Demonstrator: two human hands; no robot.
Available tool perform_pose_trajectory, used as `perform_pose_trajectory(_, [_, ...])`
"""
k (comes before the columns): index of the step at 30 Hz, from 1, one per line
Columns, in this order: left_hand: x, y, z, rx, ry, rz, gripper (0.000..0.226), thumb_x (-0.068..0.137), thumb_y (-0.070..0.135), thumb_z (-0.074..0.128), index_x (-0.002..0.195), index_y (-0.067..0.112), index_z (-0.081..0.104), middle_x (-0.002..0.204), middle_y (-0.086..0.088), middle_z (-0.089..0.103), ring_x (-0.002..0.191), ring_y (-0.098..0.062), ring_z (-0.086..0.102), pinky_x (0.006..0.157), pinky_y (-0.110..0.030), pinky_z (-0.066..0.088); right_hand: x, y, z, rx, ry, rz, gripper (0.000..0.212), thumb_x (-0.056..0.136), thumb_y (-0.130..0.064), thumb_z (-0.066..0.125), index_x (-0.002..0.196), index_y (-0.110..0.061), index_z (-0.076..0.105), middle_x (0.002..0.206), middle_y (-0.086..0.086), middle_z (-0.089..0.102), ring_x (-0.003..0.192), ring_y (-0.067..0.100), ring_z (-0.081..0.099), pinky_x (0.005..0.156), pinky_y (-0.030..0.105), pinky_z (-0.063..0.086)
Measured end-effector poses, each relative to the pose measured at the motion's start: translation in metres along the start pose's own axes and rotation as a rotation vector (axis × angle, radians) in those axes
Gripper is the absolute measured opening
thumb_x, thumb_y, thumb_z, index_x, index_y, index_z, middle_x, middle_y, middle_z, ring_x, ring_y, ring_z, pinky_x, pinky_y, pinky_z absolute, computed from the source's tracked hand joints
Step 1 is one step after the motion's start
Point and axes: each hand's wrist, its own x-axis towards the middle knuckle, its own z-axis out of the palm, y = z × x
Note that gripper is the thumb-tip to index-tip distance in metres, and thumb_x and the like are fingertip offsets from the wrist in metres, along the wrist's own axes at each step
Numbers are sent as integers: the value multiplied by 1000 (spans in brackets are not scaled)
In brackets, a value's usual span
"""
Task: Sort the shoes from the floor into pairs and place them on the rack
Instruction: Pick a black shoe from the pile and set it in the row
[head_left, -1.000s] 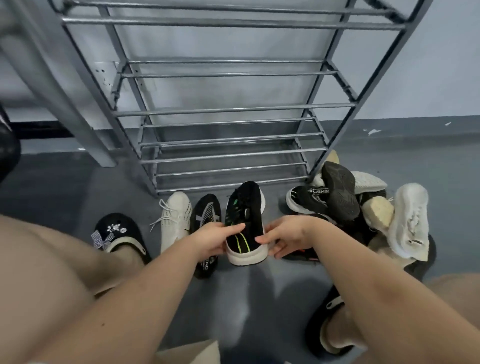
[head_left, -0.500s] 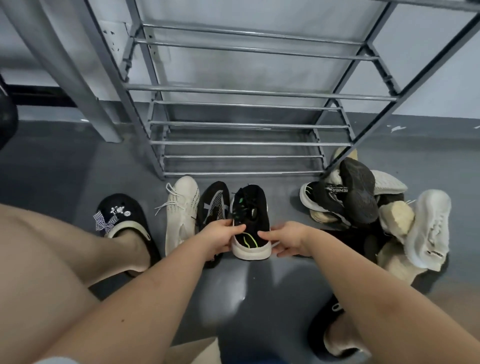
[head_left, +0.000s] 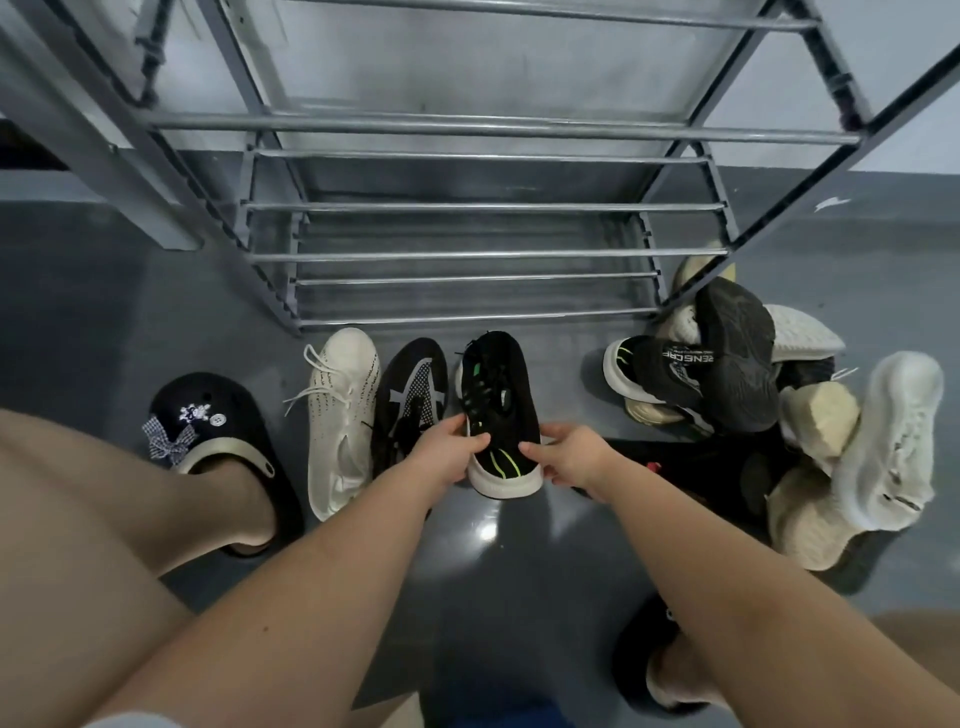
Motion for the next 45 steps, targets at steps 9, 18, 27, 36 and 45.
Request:
perform_pose_trajectory(9, [14, -4, -7, 90, 61, 24, 50, 92, 5, 55, 139, 20, 45, 128, -7, 59, 114, -26, 58, 86, -39, 52, 20, 2, 11, -100, -12, -46, 56, 91, -16, 62, 143, -15, 42, 117, 16, 66, 88, 18, 62, 74, 22, 48])
perform_pose_trajectory(18, [6, -3, -9, 327, 99, 93, 50, 92, 4, 53, 141, 11, 42, 137, -7, 53, 125, -22, 50, 108, -33, 38, 23, -6, 10, -201, -49, -22, 65, 92, -21, 61, 149, -18, 30, 133, 12, 57, 120, 25, 56, 97, 27, 43])
perform_pose_trajectory(27, [-25, -4, -5, 1041, 177, 341, 62, 95, 26, 50, 149, 16, 22, 154, -7, 29, 140, -25, 28, 115, -37, 26, -10, -7, 3, -854, 16, -152, 81, 92, -43, 54, 153, -24, 5, 155, 9, 28, 136, 27, 39, 105, 36, 36])
perform_pose_trajectory(36, [-54, -12, 28, 1572, 106, 623, 68, 97, 35, 41, 152, 18, 5, 160, -6, 3, 148, -23, 3, 119, -36, 3, -44, 21, -24, -931, 176, -174, 81, 92, -46, 52, 153, -24, 5, 160, 8, 9, 146, 29, 16, 116, 42, 25])
perform_pose_trajectory(45, [-68, -19, 63, 1689, 33, 696, 69, 97, 39, 39, 152, 20, 1, 161, -4, -3, 148, -20, -5, 118, -34, -4, -73, 67, -64, -916, 319, -86, 81, 90, -48, 53, 153, -23, 9, 160, 8, 7, 146, 29, 11, 114, 44, 27])
